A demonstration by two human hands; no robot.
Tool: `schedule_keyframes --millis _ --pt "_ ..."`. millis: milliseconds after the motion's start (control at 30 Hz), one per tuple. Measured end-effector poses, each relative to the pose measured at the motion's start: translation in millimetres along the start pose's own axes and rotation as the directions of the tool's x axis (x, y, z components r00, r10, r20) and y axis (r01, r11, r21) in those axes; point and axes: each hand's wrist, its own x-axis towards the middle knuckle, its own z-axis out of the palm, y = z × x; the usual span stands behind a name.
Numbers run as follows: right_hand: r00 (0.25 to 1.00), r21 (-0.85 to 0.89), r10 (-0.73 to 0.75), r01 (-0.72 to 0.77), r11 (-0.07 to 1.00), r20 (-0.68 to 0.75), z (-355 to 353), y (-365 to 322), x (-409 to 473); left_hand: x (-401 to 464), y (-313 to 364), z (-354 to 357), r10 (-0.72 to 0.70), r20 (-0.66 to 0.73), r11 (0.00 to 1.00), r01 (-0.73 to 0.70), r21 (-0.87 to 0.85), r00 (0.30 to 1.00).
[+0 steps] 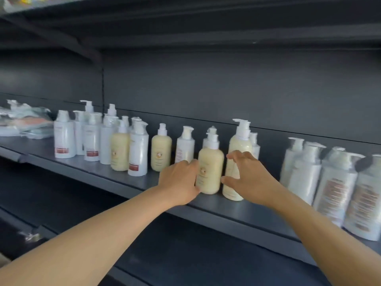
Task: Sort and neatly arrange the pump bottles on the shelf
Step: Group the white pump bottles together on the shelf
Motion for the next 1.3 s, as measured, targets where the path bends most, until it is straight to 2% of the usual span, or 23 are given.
schedule_keyframes --millis 133,267,500,633,733,867,1033,1200,1300 --pt "1.0 0.013 0.009 -0.009 1.0 -0.025 32.7 -49.6 39.0 8.1 -71.7 -12.0 -0.011 -0.004 1.0 0.011 -0.008 1.0" --pt "0.995 0.022 0.08 -0.079 0.997 -0.065 60.1 -85.1 75.0 20.2 -134.8 -19.7 -0.054 -0.022 0.998 0.054 -0.017 0.998" --pt "0.939 0.195 0.313 -0.283 0.939 -0.142 101.7 -99.4 122.0 52.2 -200.0 -10.5 -0.164 -0.115 0.972 0.14 -0.187 0.98" --pt "0.897 0.269 0.43 -0.391 0.88 -0.105 115.1 -93.1 137.5 72.3 -209.6 1.7 -0.186 -0.181 0.943 0.123 -0.31 0.966" --pt "0.868 0.354 0.492 -0.439 0.826 -0.071 121.7 -87.3 148.2 85.0 -206.5 9.8 -0.19 -0.236 0.95 0.117 -0.29 0.953" --pt "0.845 0.426 0.532 -0.459 0.779 -0.062 131.9 -79.6 158.3 96.5 -198.4 19.6 -0.219 -0.215 0.947 0.154 -0.28 0.952" --pt "0.864 0.375 0.494 -0.429 0.822 -0.093 133.7 -73.0 155.0 92.8 -182.2 22.9 -0.183 -0.188 0.963 0.138 -0.232 0.965" --pt "0.904 0.381 0.426 -0.38 0.843 -0.039 128.5 -74.1 138.7 83.9 -166.9 21.4 -0.162 -0.174 0.973 0.128 -0.194 0.971" --pt "0.917 0.398 0.399 -0.356 0.845 -0.027 124.5 -76.2 127.3 80.3 -168.6 18.6 -0.214 -0.132 0.929 0.159 -0.335 0.968"
